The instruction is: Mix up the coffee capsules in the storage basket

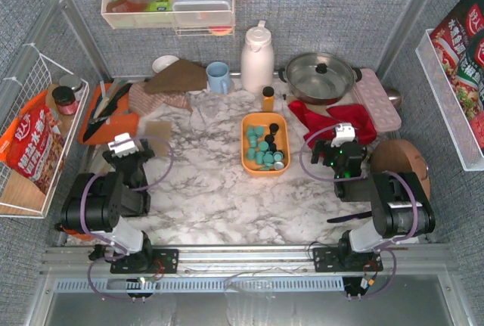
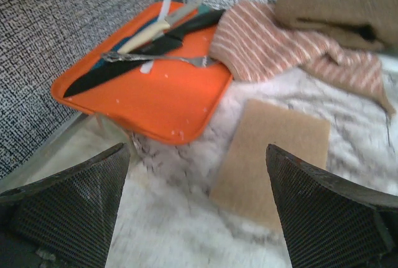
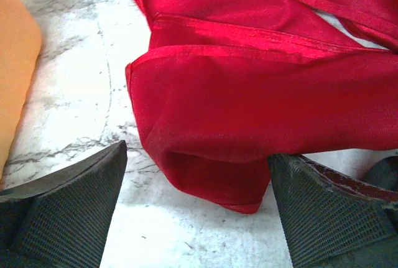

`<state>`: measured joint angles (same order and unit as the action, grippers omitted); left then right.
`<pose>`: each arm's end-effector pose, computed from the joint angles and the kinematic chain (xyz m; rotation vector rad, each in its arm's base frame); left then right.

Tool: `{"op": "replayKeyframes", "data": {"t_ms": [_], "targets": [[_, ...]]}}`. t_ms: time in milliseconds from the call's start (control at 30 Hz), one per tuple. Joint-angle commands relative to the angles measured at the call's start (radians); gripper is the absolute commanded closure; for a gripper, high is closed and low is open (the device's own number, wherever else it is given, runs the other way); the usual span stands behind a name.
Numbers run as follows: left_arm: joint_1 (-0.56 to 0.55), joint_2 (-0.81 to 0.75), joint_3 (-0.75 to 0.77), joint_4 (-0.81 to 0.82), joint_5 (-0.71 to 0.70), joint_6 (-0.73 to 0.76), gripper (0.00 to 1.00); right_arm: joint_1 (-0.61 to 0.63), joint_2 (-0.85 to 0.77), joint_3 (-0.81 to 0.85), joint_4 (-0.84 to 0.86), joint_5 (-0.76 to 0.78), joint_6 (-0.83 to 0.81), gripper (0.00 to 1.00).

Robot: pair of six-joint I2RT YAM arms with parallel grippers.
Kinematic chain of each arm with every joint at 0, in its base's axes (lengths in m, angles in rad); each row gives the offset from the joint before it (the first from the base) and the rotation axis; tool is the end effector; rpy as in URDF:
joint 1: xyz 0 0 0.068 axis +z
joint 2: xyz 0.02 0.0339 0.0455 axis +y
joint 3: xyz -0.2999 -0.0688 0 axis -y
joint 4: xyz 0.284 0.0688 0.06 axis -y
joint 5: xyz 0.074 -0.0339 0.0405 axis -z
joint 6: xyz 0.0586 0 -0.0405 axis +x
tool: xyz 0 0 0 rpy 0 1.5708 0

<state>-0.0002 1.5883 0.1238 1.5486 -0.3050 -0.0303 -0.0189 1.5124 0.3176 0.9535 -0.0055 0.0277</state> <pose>0.2445 0.0175 0.1482 -0.2685 1.4695 0.2020 0.2913 -0.0052 0.1391 0.0383 1.8117 0.0112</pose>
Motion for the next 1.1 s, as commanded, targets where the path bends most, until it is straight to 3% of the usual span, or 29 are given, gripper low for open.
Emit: {"op": "replayKeyframes", "data": {"t_ms": [0,233,400,1067], "targets": [[0.006,-0.015,0.091,-0.155,-0.123,-0.089,0.01,0.000,0.000,0.016,-0.019,-0.092,-0.025,0.01],[0.008,-0.012,0.088,-0.146,-0.122,-0.085,0.01,0.001,0.007,0.059,-0.095,-0.108,-0.031,0.01],[0.007,-0.011,0.086,-0.141,-0.121,-0.085,0.01,0.001,0.008,0.095,-0.159,-0.035,-0.002,0.01],[0.007,-0.011,0.086,-0.142,-0.122,-0.083,0.01,0.002,0.013,0.102,-0.166,-0.010,0.005,0.01]]}}
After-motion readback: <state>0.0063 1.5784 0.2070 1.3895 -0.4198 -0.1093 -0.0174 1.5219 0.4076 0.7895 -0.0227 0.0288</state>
